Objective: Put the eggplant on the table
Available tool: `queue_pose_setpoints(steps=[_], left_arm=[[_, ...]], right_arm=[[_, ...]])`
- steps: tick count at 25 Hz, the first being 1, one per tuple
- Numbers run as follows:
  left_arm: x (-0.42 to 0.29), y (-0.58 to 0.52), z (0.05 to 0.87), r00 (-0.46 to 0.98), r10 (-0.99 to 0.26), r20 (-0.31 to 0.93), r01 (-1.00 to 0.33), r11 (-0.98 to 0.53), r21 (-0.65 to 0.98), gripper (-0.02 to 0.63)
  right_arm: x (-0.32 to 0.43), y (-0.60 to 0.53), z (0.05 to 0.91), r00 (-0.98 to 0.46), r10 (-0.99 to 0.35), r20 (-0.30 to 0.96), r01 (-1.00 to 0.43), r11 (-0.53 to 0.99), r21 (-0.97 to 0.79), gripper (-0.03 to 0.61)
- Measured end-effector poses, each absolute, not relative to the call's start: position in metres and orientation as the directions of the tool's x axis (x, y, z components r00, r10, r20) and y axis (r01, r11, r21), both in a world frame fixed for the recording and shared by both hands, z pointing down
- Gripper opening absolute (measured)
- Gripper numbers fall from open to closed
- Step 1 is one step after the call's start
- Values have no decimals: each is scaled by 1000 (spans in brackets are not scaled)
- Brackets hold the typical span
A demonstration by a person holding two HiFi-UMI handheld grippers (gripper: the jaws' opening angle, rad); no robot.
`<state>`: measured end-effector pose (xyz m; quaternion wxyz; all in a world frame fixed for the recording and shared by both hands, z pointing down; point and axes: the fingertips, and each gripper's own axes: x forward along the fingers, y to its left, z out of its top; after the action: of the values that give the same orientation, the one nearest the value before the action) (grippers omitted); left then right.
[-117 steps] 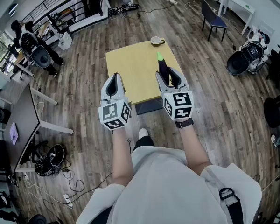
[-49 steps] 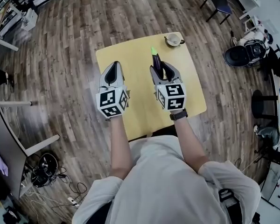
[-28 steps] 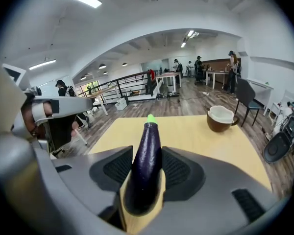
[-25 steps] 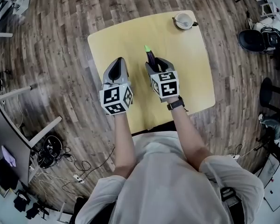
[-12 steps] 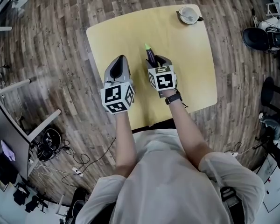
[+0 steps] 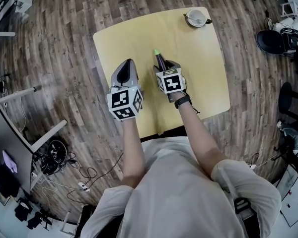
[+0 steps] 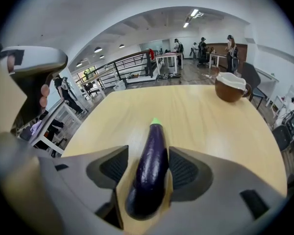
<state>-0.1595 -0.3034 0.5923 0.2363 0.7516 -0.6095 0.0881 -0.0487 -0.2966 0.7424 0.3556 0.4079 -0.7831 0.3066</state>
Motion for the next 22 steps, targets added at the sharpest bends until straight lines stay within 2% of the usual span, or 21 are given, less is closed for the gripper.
queue_pose_setpoints(steps=[3,15,20,22], left_arm=[[-157,-302,587,246,-873,421,-958,-153,242,9],[-165,-297,546,246,-898,365,-962,-179,207,9],[-161,-294,515,266,-911,315,-958,-215,188,9],[-156,-292,501,275,-916,292,-957,-231,177,9]], right_arm=[[-51,-297,731,-456,-442,773,-846,484,-223,249],[-30,-300,633,-487,-646,588,-866,445,-228,249],[-15,-300,586,-465,-722,513,-883,421,-209,180],[-10,-300,566,-467,-746,476,-883,420,-208,170]])
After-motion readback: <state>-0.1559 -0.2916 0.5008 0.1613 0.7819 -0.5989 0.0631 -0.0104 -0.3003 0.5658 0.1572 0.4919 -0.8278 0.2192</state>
